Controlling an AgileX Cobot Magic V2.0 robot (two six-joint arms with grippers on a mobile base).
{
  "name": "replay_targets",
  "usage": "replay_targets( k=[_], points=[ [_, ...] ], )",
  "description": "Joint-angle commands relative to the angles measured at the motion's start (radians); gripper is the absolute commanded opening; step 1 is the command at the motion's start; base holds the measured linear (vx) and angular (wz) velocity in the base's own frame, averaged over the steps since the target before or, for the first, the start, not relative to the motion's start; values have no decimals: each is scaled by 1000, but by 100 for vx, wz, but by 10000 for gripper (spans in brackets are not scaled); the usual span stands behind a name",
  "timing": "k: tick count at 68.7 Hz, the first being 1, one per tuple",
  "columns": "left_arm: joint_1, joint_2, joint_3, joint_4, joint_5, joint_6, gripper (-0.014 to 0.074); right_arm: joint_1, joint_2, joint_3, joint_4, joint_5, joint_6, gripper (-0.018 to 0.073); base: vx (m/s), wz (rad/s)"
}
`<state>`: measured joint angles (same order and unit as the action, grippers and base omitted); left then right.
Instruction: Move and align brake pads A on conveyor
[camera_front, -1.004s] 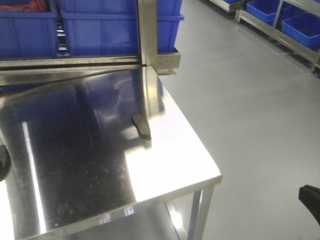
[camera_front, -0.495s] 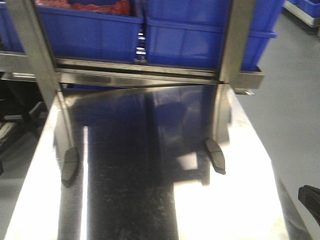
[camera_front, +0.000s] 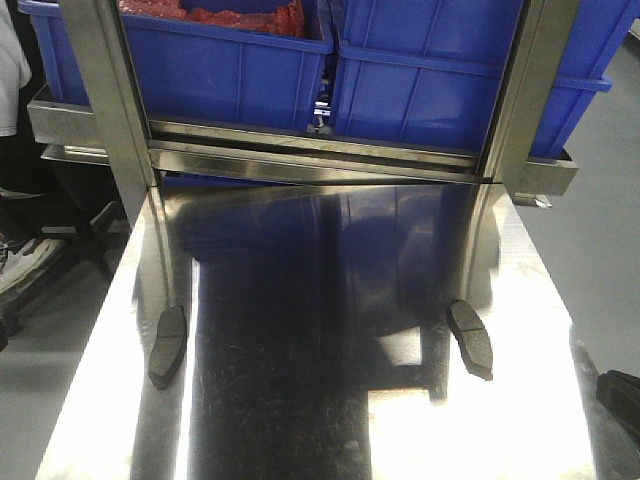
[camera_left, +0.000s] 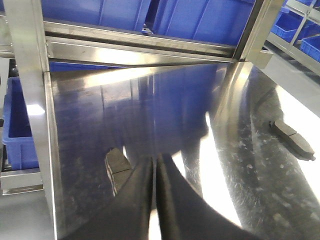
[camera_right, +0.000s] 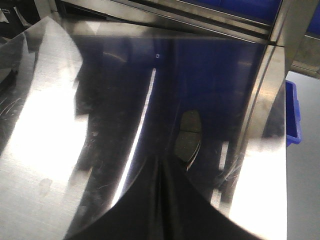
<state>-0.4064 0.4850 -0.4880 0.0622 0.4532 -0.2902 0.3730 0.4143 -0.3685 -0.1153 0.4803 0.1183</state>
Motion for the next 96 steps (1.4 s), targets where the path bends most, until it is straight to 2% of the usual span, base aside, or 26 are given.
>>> replay_targets(
  k=[1,79,96],
  points=[
    [-3,5,-29,0,-71,-8,-6,-4,9,-27,-10,-68,-7,-10,3,-9],
    [-3,5,-29,0,-71,-8,-6,-4,9,-27,-10,-67,-7,-10,0,0],
    [-3,5,-29,19,-118,-8,-6,-4,9,-27,-10,-67,-7,-10,0,0]
  ],
)
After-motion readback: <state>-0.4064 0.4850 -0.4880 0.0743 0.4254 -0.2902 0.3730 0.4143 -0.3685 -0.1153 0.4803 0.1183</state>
